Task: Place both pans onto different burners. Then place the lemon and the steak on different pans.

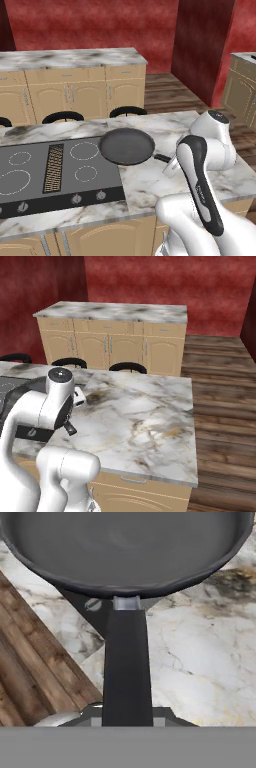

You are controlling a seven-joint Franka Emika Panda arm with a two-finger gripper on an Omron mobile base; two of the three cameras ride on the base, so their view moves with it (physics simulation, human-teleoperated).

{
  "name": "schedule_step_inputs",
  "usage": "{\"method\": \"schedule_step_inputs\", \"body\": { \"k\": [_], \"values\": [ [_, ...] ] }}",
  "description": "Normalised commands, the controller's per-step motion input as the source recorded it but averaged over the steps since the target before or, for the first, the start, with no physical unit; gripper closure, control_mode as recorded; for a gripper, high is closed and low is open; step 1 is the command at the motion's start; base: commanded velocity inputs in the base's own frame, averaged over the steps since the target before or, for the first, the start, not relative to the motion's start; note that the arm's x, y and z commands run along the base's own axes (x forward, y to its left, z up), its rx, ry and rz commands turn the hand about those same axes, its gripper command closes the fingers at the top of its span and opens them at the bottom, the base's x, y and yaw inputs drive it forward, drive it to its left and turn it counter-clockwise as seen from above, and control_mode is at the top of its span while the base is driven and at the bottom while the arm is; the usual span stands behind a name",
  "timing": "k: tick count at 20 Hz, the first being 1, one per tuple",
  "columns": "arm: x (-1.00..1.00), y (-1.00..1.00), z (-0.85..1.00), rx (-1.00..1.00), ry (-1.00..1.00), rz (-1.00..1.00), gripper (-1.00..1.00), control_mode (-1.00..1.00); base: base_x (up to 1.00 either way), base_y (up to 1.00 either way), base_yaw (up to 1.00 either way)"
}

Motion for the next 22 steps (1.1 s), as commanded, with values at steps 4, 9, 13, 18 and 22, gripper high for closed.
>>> {"method": "schedule_step_inputs", "body": {
  "k": [4,9,13,18,22],
  "values": [
    [-0.5,0.37,-0.11,0.01,0.0,0.01,1.0,-1.0,0.0,0.0,0.0],
    [-0.33,0.17,-0.16,0.0,0.0,0.0,1.0,-1.0,0.0,0.0,0.0],
    [-0.33,0.1,-0.24,0.0,-0.02,0.0,1.0,-1.0,0.0,0.0,0.0],
    [-0.34,0.06,-0.11,0.0,-0.04,0.01,1.0,-1.0,0.0,0.0,0.0],
    [-0.29,0.0,-0.01,0.02,-0.04,0.1,1.0,-1.0,0.0,0.0,0.0]
  ]
}}
